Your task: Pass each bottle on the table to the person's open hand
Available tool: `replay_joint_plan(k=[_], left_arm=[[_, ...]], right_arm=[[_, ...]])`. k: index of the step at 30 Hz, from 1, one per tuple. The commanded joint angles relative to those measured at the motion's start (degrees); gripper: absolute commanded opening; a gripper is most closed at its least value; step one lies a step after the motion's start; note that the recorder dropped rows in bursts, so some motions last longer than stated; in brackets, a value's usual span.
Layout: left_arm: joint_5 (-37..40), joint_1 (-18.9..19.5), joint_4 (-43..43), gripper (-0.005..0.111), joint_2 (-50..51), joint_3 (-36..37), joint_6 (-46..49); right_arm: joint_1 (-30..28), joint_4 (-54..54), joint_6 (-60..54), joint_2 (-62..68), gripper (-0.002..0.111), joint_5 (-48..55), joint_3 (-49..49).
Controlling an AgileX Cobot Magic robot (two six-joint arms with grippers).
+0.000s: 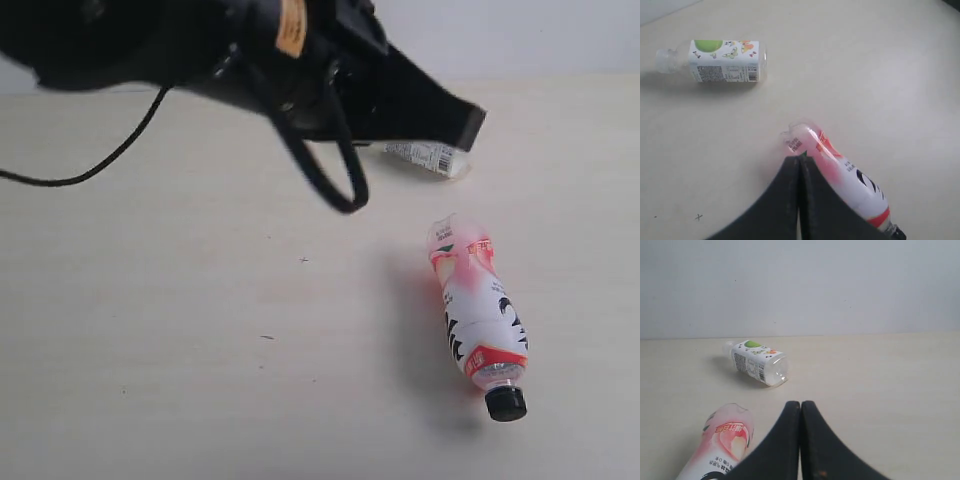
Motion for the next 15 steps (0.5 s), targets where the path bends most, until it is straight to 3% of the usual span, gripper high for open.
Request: replay_joint_plan(k=[1, 3, 6, 15], left_arm=[[-17.81, -0.11, 0.7, 0.0, -8.11, 15.2, 0.34], [-28.19, 1.22, 0.7, 0.0, -12.42, 23.43, 0.34], [-38.86, 6.68, 0.7, 0.0, -18.99, 35.63, 0.34], [-45.86, 20.9, 0.7, 0.0, -34.22, 51.16, 4.34]], right_arm=[[-0.2, -0.18, -0.31, -0.34, 0.0, -0.51, 0.25], [-0.2, -0.18, -0.31, -0.34, 0.0, -0.51, 0.25], [-0.2, -0.18, -0.41, -0.34, 0.0, -0.49, 0.25], [-0.2, -0.18, -0.3, -0.34, 0.0, -0.49, 0.25]])
